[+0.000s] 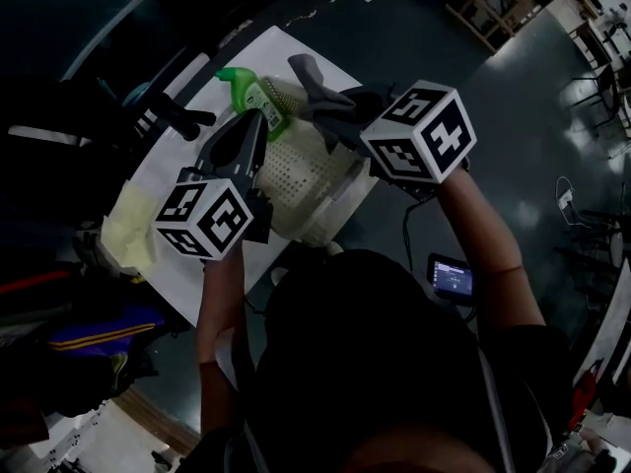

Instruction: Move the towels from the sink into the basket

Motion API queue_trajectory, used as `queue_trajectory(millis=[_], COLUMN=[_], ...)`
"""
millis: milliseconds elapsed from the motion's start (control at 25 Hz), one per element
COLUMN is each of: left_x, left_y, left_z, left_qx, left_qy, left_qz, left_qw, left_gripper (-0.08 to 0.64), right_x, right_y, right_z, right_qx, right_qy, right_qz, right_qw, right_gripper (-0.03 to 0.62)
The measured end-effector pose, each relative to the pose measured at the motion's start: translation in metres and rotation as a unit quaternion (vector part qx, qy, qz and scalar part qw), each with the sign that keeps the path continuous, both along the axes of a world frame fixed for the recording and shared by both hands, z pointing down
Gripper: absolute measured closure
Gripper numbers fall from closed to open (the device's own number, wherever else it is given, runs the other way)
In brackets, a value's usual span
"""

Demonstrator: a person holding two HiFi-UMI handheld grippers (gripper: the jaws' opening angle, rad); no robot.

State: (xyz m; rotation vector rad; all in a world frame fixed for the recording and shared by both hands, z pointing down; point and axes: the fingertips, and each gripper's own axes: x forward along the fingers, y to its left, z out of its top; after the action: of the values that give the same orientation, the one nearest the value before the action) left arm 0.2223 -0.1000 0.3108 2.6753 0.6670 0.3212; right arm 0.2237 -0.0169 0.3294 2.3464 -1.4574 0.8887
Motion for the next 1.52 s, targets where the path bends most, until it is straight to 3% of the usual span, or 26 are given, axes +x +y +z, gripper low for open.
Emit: queue_trajectory(millis=[120, 200, 320, 440, 600, 640, 1040, 1520], left_x=[0.001, 0.002, 0.003, 0.002, -0.001, -0.001, -0.018, -0.051], left_y=[0.002, 0.002, 0.0, -0.001, -0.003, -0.005, -0.029, -0.088], left_z=[0.0, 0.0, 0.0, 0.001, 0.001, 0.001, -0.002, 0.0], left_qx=[-0.001, -0.001, -0.002, -0.005, -0.006, -0.006, -0.008, -0.011], left_qy=[0.0, 0.0, 0.0, -0.001, -0.002, -0.002, 0.001, -0.004], left_qz=[0.001, 0.002, 0.001, -0.001, -0.004, -0.005, -0.026, -0.071], left_qw=[1.0, 1.0, 1.0, 1.0, 1.0, 1.0, 0.9996, 0.9974], left_gripper=[0.552, 0.552, 0.552, 0.552, 0.552, 0.552, 0.552, 0.552], right_x=[-0.004, -0.003, -0.002, -0.002, 0.003, 0.004, -0.001, -0.022], right_y=[0.0, 0.0, 0.0, -0.001, 0.002, 0.002, -0.014, -0.071], right_z=[0.001, 0.002, 0.002, 0.001, 0.002, 0.003, -0.009, -0.022], right_qx=[-0.013, -0.027, -0.032, -0.021, -0.026, -0.029, -0.015, -0.004], right_qy=[0.014, 0.033, 0.042, 0.036, 0.035, 0.035, 0.051, 0.051], right_qz=[-0.014, -0.016, -0.013, -0.008, 0.012, 0.017, 0.024, -0.005], right_qw=[1.0, 0.999, 0.999, 0.999, 0.999, 0.999, 0.998, 0.999], right_gripper=[0.388, 0.346, 0.337, 0.383, 0.584, 0.594, 0.595, 0.595])
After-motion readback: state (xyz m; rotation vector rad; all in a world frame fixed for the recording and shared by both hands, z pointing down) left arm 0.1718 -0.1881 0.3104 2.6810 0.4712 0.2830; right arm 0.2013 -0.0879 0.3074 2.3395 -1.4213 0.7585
